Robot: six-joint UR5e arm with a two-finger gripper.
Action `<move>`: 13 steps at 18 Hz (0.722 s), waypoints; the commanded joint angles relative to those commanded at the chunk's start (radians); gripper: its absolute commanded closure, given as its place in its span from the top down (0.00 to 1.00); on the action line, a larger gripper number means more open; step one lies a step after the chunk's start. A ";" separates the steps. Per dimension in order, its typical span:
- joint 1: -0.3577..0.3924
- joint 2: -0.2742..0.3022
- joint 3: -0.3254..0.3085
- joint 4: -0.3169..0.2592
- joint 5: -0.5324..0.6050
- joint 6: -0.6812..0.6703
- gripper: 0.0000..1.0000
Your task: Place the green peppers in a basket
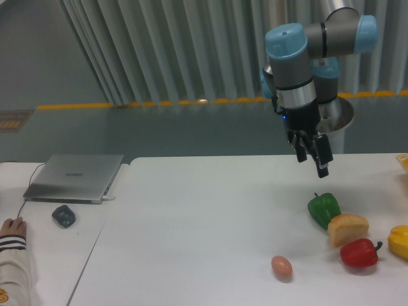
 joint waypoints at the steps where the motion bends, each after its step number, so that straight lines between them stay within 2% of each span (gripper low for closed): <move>1: 0.000 0.002 0.000 0.000 0.002 0.000 1.00; 13: 0.000 0.014 -0.006 -0.002 0.002 -0.020 1.00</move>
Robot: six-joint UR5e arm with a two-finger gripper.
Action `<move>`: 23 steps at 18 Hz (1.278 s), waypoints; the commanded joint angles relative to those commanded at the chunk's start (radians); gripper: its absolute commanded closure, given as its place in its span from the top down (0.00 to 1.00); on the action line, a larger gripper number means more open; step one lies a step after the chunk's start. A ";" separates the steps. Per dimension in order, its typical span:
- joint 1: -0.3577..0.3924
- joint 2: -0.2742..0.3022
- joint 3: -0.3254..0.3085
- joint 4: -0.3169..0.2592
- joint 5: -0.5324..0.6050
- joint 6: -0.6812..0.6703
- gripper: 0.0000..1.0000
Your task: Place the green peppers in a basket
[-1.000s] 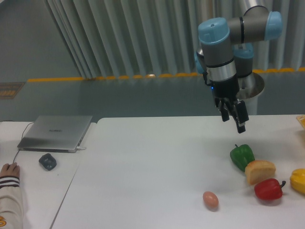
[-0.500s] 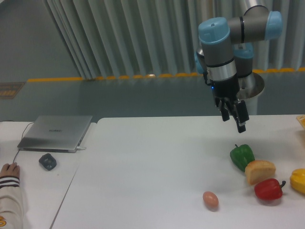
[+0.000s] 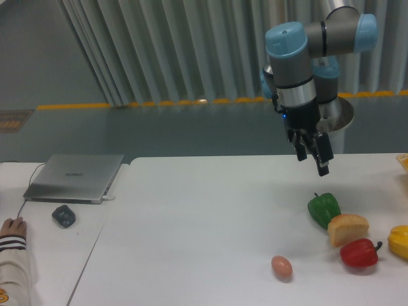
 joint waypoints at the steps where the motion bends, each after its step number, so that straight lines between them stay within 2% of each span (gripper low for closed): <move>1: 0.000 0.000 0.000 0.000 0.000 0.000 1.00; 23: 0.020 0.012 -0.023 -0.002 0.002 0.000 1.00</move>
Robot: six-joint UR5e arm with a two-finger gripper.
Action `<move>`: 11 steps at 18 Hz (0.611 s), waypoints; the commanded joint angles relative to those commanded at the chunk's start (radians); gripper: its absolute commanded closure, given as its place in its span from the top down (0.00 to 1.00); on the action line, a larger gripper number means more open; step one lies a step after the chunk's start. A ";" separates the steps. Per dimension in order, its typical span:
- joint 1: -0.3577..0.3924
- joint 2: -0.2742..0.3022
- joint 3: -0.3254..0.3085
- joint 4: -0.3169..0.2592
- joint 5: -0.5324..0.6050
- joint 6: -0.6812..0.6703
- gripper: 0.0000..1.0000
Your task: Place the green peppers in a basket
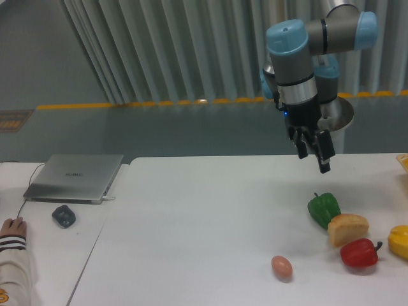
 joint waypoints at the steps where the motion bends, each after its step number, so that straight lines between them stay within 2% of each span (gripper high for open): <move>1: 0.005 0.002 -0.002 0.000 0.000 0.000 1.00; 11: 0.026 0.012 -0.014 0.002 -0.002 0.000 1.00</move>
